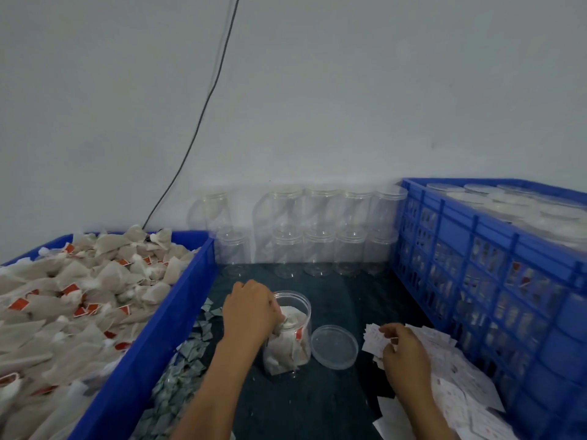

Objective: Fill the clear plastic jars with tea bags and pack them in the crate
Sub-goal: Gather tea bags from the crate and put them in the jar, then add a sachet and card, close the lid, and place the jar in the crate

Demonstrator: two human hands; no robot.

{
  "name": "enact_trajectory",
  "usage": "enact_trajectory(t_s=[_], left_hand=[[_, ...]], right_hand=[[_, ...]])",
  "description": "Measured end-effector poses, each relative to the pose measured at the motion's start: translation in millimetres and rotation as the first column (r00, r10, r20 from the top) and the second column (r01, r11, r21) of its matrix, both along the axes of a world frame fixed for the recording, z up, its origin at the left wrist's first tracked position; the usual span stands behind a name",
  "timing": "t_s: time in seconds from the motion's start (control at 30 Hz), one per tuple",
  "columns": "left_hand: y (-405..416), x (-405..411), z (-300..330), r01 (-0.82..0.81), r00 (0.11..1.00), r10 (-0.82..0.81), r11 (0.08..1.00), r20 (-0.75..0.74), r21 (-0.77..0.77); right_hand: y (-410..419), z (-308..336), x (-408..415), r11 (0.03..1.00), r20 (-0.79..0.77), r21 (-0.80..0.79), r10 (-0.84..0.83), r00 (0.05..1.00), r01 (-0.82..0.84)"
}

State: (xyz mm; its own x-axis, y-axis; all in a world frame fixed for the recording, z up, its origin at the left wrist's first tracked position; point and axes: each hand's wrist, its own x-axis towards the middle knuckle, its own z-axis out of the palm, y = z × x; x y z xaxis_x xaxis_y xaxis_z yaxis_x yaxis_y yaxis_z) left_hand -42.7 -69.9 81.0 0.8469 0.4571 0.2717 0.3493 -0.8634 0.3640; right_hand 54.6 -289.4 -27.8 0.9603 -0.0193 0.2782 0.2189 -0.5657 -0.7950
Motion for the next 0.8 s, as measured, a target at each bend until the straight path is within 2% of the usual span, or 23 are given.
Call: enact_trajectory(t_s=[0.1,0.17,0.27,0.37,0.43,0.53,0.67,0.73,0.8], left_hand=[[-0.2,7.4,6.7,-0.039,0.99,0.048,0.997,-0.134,0.065],[0.5,11.8,7.7,-0.023,0.99,0.03,0.998,-0.138,0.052],[5.0,9.4,4.2,0.052,0.999,-0.052,0.982,0.008,-0.18],[11.1,0.9,-6.9,0.178,0.964,-0.09,0.917,0.249,-0.357],[14.2,-4.6,-19.8,0.282,0.911,-0.082,0.839,0.404,-0.465],[14.8,-11.2,-40.5,0.412,0.844,-0.043,0.69,0.534,-0.596],[10.0,-16.0,-65.1,0.497,0.8,0.035,0.522,0.599,-0.694],[7.3,-17.4,-75.6,0.519,0.803,0.006,0.485,0.596,-0.704],[3.3,-17.3,-85.3,0.522,0.82,-0.061,0.489,0.57,-0.699]], right_hand=[[1.6,-2.9,-1.1,0.971,-0.047,-0.221,0.086,0.995,-0.095],[2.4,-2.9,-1.1,0.94,-0.079,-0.328,0.07,0.994,-0.093],[3.9,-1.3,2.2,0.932,-0.117,-0.36,0.005,0.993,-0.047],[6.0,0.7,6.5,0.879,-0.104,-0.476,-0.02,0.994,-0.032],[7.8,0.8,7.5,0.869,-0.103,-0.494,-0.028,0.994,-0.026],[8.5,-1.2,7.9,0.863,-0.053,-0.505,-0.035,0.998,0.003],[6.8,-3.7,9.2,0.915,0.016,-0.4,-0.042,0.999,0.045],[6.6,-4.4,10.6,0.923,0.033,-0.378,-0.069,0.997,0.076],[6.9,-4.7,11.5,0.917,0.032,-0.386,-0.099,0.995,0.103]])
